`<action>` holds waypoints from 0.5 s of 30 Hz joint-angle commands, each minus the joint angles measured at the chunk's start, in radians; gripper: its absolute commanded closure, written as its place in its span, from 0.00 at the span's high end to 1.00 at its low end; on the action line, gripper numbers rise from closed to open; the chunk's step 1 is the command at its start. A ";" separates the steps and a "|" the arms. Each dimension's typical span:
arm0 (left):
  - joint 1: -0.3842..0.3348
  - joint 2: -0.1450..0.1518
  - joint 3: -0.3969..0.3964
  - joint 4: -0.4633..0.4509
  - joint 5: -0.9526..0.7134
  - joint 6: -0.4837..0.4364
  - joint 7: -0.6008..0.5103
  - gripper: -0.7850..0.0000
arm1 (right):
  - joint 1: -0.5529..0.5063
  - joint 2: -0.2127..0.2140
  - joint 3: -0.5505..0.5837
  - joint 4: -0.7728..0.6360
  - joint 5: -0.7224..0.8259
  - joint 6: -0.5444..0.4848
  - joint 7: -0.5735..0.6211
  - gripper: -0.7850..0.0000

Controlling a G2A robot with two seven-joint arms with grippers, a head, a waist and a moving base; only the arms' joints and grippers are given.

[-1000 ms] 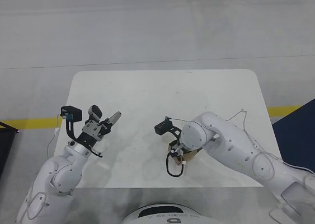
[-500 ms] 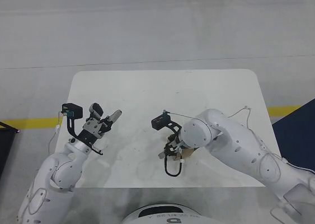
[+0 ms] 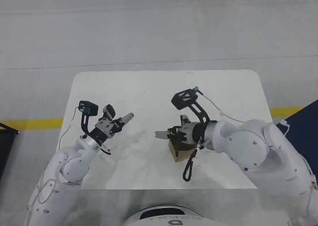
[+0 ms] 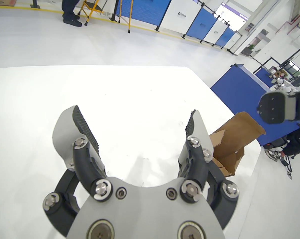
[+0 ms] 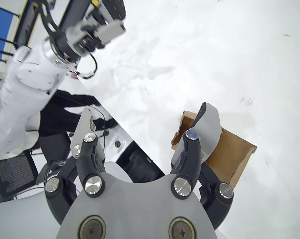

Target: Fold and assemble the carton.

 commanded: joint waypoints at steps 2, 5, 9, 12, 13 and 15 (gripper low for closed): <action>-0.039 -0.005 0.051 0.035 -0.004 -0.017 -0.020 1.00 | -0.128 0.012 0.118 -0.049 0.021 0.011 -0.087 1.00; -0.080 -0.010 0.097 0.066 0.005 -0.029 -0.040 1.00 | -0.228 0.018 0.215 -0.049 0.074 -0.022 -0.178 1.00; -0.149 -0.017 0.168 0.100 0.066 -0.060 -0.066 1.00 | -0.372 0.020 0.319 -0.049 0.153 -0.058 -0.277 0.99; -0.203 -0.024 0.214 0.122 0.088 -0.079 -0.069 1.00 | -0.470 0.023 0.386 -0.049 0.166 -0.077 -0.323 0.96; -0.219 -0.027 0.227 0.130 0.090 -0.082 -0.068 1.00 | -0.499 0.023 0.407 -0.049 0.175 -0.082 -0.337 0.95; -0.248 -0.032 0.255 0.141 0.104 -0.090 -0.067 1.00 | -0.558 0.024 0.449 -0.049 0.203 -0.081 -0.348 0.88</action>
